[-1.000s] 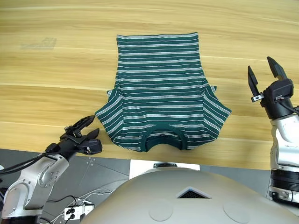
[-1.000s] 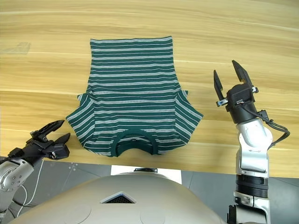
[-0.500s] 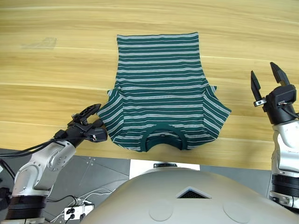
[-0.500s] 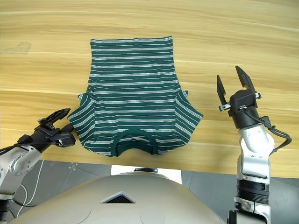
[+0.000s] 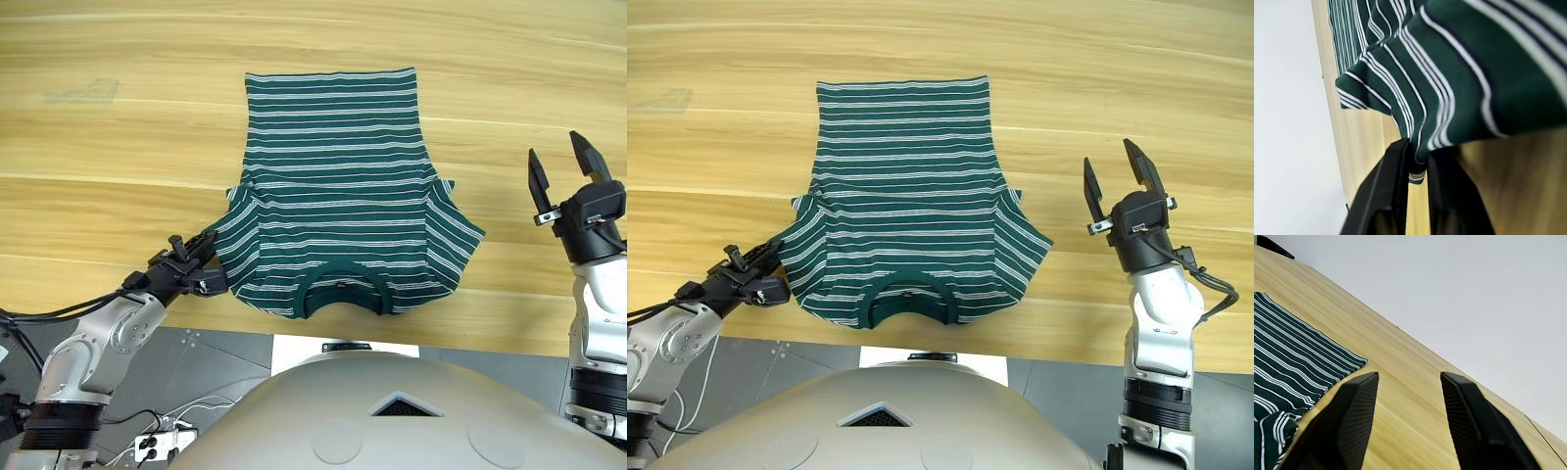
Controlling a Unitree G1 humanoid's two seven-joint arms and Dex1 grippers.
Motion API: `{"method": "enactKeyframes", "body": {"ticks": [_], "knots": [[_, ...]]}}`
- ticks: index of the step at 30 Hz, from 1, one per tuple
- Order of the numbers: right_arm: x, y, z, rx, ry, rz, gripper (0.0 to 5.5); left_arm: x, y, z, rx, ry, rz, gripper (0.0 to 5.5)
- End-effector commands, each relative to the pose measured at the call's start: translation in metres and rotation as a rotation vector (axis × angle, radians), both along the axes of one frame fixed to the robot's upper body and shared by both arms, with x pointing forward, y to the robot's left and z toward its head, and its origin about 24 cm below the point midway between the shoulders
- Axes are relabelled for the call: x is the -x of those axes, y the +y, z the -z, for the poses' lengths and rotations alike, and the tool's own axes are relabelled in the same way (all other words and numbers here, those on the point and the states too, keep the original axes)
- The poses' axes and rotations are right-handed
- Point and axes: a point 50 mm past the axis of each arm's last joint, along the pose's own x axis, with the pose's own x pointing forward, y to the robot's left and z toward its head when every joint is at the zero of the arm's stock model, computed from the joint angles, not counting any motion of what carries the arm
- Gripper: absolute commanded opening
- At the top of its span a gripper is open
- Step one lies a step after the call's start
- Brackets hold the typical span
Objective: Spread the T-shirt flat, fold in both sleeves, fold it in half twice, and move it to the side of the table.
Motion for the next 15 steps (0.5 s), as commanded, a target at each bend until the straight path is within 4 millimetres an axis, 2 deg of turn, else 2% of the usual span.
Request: {"method": "enactKeyframes", "body": {"ticks": [1,9,15], "knots": [[0.004,0.0,0.006,-0.016,0.01,0.01,2.34,0.01,0.006,0.016,-0.049,0.093,-0.031,0.09],[0.001,0.004,0.014,-0.025,0.017,-0.004,2.34,0.017,0.003,0.013,-0.008,0.06,-0.037,0.02],[-0.007,0.01,0.016,-0.039,0.007,-0.027,2.34,0.012,-0.036,-0.012,0.223,-0.086,0.033,0.02]]}}
